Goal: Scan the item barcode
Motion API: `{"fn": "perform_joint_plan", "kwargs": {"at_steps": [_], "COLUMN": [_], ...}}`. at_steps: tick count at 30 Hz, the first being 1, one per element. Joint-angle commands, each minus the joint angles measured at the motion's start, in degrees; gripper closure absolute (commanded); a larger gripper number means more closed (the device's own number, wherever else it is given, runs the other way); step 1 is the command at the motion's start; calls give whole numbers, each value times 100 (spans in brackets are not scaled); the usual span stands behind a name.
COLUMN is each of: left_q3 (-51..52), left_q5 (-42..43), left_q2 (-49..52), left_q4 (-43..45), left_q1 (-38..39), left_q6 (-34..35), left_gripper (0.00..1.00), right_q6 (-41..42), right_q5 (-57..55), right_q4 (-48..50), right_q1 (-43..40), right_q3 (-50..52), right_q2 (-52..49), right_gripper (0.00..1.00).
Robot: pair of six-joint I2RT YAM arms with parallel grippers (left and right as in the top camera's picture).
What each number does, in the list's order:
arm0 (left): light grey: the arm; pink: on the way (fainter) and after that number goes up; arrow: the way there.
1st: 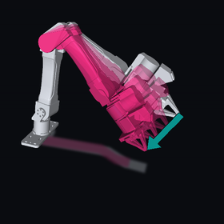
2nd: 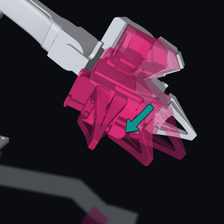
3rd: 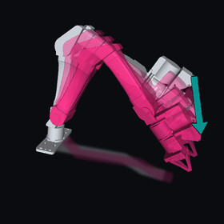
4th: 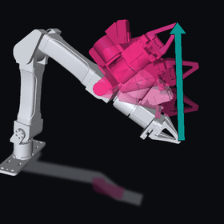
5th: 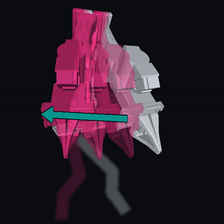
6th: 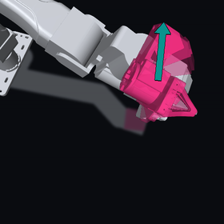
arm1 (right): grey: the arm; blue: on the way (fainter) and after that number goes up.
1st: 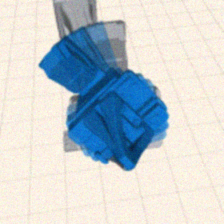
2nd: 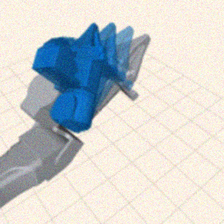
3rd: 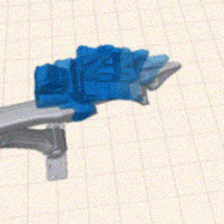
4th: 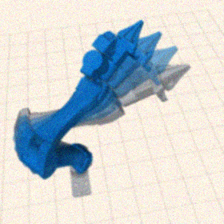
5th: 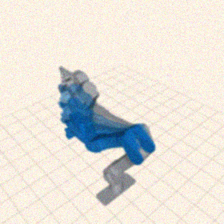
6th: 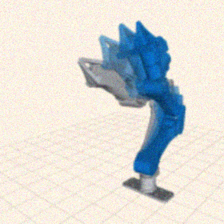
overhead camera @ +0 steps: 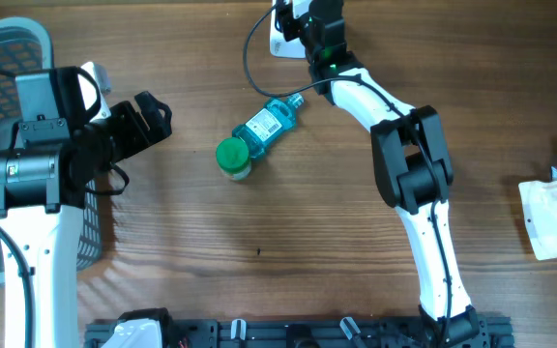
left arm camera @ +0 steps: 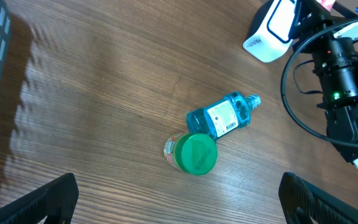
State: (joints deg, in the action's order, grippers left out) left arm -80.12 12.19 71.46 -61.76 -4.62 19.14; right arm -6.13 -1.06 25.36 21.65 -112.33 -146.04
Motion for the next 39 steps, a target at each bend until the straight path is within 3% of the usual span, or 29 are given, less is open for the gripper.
{"fn": "perform_joint_plan", "kwargs": {"at_steps": [1,14,39], "left_q3": [-83,-85,-83], "left_q5": [-26,-26,-28], "left_q2": [-20,-20,-20], "left_q4": [-2,-2,-2], "left_q1": [-42,-42,-42], "left_q6": [-74,-72,-72], "left_gripper": [0,0,0], "right_q6": [223,310,457], "right_q5": [138,68,-98], "right_q4": [55,813,1268], "right_q1": [57,57,57], "right_q3": [-81,-81,-81], "right_q2": [-90,-684,-688], "right_gripper": [41,41,43]}}
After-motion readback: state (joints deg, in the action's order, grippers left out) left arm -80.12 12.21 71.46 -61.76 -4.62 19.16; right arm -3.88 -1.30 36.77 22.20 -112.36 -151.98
